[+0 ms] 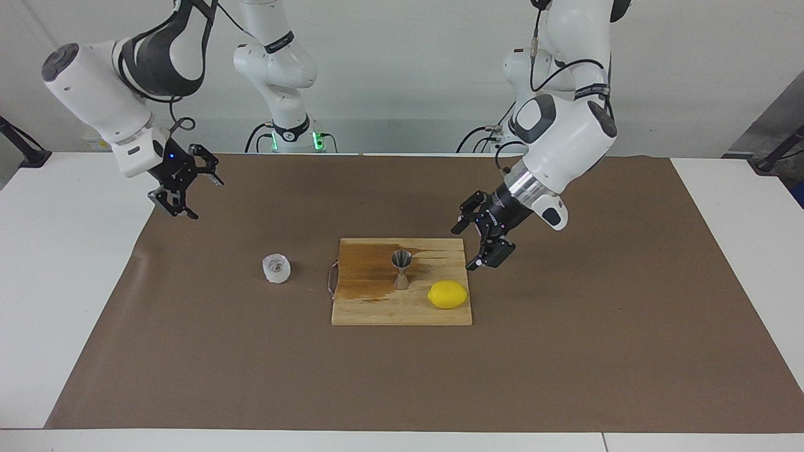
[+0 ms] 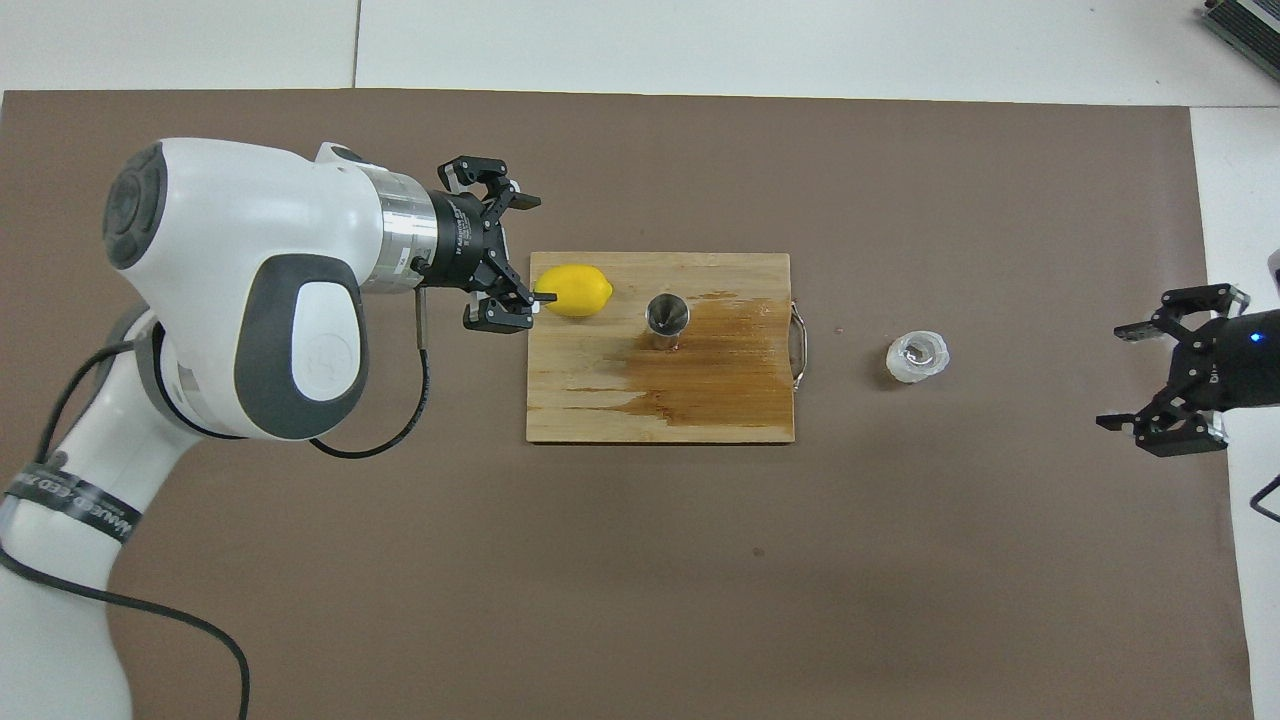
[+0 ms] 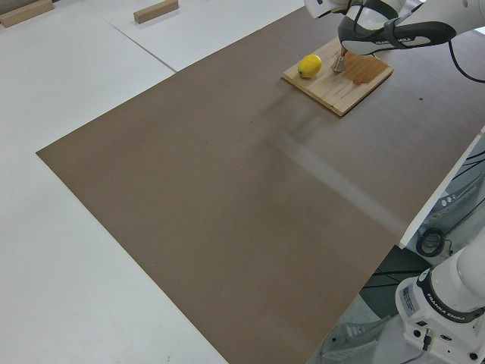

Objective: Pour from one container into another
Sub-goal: 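Withdraw the left gripper while the right gripper reaches the white cup, then grasp the white cup with the right gripper and lift it, then carry the white cup with the right gripper above the metal cup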

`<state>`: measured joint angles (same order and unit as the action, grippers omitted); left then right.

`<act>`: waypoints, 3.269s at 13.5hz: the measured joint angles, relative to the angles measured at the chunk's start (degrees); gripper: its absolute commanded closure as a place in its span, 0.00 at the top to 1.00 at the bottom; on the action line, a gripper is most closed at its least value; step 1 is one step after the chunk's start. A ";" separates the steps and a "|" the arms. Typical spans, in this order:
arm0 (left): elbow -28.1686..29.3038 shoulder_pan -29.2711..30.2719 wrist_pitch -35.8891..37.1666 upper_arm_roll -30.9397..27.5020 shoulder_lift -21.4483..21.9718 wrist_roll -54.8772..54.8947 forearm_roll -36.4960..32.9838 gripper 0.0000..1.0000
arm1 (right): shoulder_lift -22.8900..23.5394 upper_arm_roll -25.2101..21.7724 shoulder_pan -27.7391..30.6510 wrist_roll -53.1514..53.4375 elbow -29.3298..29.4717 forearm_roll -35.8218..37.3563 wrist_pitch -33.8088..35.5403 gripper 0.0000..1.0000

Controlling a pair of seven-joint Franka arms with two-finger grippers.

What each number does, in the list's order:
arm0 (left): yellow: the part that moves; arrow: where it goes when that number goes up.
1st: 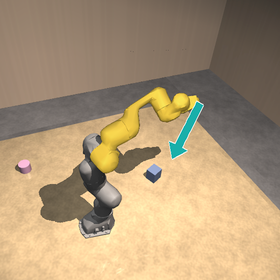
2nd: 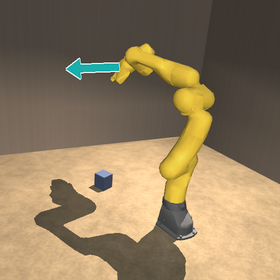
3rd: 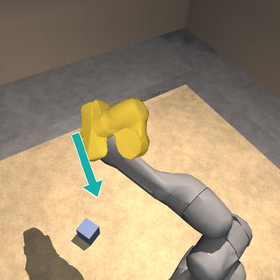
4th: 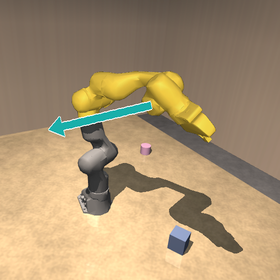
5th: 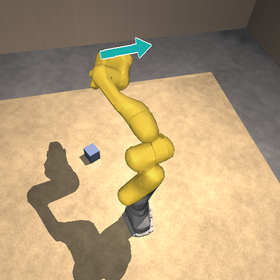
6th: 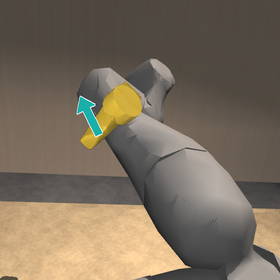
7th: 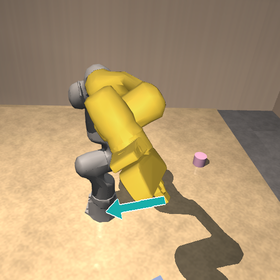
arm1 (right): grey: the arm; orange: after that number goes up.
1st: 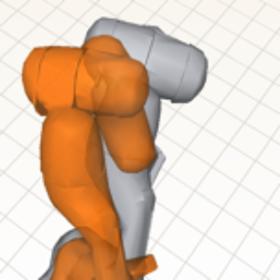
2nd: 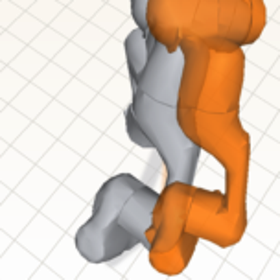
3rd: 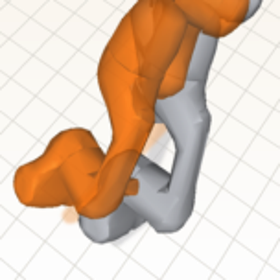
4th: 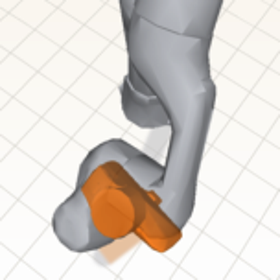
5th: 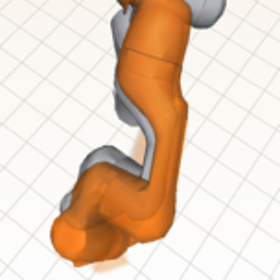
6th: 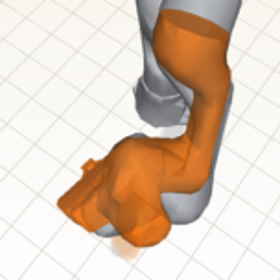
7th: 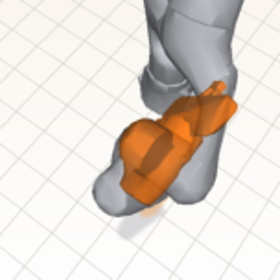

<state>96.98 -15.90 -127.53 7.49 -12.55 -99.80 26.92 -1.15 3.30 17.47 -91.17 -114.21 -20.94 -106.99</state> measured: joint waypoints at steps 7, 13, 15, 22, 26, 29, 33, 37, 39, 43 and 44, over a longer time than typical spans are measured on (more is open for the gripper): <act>-4.05 2.32 8.07 -0.12 0.89 25.86 -19.60 1.00 | 9.39 0.04 1.53 -24.70 -5.42 -23.79 -8.14 1.00; -3.96 7.43 13.93 -0.36 3.87 55.89 -26.91 1.00 | 12.84 0.26 1.10 -33.89 -10.83 -37.15 -8.93 1.00; -3.01 9.44 14.73 -0.39 5.31 64.89 -26.99 1.00 | 16.19 0.31 1.07 -39.93 -10.72 -40.28 -9.55 1.00; 1.96 12.76 25.65 -0.44 15.04 84.98 -27.10 1.00 | 20.46 0.81 -2.08 -46.97 -9.64 -47.16 -12.28 0.96; 2.10 15.67 26.46 -0.47 16.86 93.13 -27.22 1.00 | 21.15 0.79 -2.61 -47.42 -9.31 -47.47 -13.07 0.14; 0.63 17.08 26.75 -0.52 16.55 95.89 -27.22 1.00 | 21.15 0.80 -2.92 -47.42 -8.15 -47.47 -13.38 0.09; 0.13 17.30 27.06 -0.53 16.04 96.94 -27.23 1.00 | 20.97 0.85 -6.59 -42.20 -5.50 -47.47 -16.54 0.08; 1.27 17.98 27.07 -0.52 15.93 97.89 -27.23 1.00 | 17.62 1.01 -14.28 -28.21 -3.15 -45.72 -22.77 0.08; 1.34 17.95 27.16 -0.37 15.94 97.89 -27.23 1.00 | 15.49 1.15 -18.19 -19.34 -1.53 -40.61 -24.60 0.08; 1.34 17.89 27.45 -0.05 15.94 97.89 -27.23 1.00 | 13.12 1.25 -24.01 -0.42 3.27 -25.30 -24.71 0.08; 1.34 17.93 27.48 -0.12 15.94 97.89 -27.23 1.00 | 12.75 1.29 -25.82 3.97 4.18 -22.60 -24.71 0.08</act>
<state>98.32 2.04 -100.05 7.37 3.39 -1.91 -0.31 11.60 4.58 -8.34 -87.20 -110.03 -43.54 -131.70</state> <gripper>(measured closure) 0.000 0.493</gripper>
